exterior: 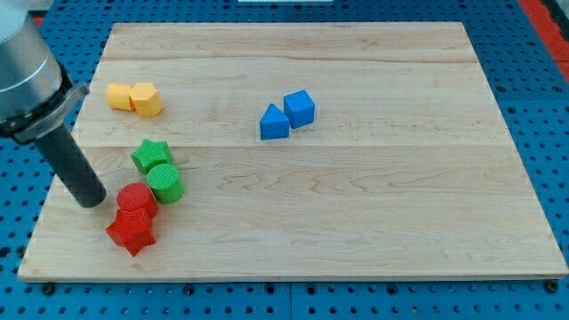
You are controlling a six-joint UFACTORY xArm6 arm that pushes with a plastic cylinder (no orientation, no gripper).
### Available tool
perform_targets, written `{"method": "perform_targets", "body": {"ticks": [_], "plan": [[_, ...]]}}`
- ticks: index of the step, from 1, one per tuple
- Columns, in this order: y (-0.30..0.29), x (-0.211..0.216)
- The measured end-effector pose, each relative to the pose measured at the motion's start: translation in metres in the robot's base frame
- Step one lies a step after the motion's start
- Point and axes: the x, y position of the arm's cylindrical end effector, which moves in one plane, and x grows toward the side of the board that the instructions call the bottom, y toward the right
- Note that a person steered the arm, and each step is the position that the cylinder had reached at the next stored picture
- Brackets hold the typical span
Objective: Separate the red star from the red circle
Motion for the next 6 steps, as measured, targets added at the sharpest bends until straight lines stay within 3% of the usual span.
{"method": "perform_targets", "body": {"ticks": [2, 4, 6], "plan": [[0.022, 0.017], [-0.017, 0.035], [0.074, 0.019]]}}
